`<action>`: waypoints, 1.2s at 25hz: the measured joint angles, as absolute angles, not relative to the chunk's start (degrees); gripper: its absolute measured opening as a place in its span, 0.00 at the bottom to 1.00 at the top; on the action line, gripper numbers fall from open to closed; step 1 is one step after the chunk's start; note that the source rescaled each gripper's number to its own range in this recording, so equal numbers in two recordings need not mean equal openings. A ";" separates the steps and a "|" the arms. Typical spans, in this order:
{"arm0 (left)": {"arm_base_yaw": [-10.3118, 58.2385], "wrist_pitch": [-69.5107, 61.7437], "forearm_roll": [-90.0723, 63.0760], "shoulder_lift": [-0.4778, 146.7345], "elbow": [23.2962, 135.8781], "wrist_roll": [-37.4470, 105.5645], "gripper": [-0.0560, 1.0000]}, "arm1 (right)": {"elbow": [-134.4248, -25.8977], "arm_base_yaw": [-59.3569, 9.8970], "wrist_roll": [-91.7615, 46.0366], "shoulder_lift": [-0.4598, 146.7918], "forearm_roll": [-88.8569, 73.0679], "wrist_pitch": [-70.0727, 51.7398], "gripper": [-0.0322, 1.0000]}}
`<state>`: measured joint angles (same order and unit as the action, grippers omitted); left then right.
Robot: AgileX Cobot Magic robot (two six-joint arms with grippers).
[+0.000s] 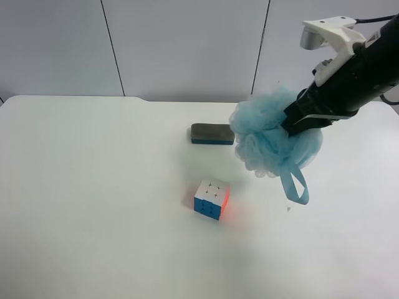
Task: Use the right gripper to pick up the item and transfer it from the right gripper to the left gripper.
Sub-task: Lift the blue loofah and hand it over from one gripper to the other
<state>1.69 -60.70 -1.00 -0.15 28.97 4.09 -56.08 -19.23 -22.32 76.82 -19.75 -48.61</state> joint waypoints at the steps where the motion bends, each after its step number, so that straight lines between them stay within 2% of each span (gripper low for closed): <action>1: 1.69 -60.70 -1.45 -0.15 28.97 4.73 1.00 | -56.08 -20.76 -22.76 76.82 -20.33 -48.54 0.05; 15: 2.44 -60.82 -7.21 12.39 29.05 16.73 1.00 | -65.08 -35.73 -26.55 76.88 -22.89 -48.42 0.05; 30: 19.44 -53.28 -9.43 23.08 31.47 27.79 1.00 | -71.71 -39.83 -31.27 87.43 -35.31 -50.91 0.05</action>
<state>19.44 -53.28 -9.43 23.08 31.47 27.79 -71.71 -39.83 -31.27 87.43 -35.31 -50.91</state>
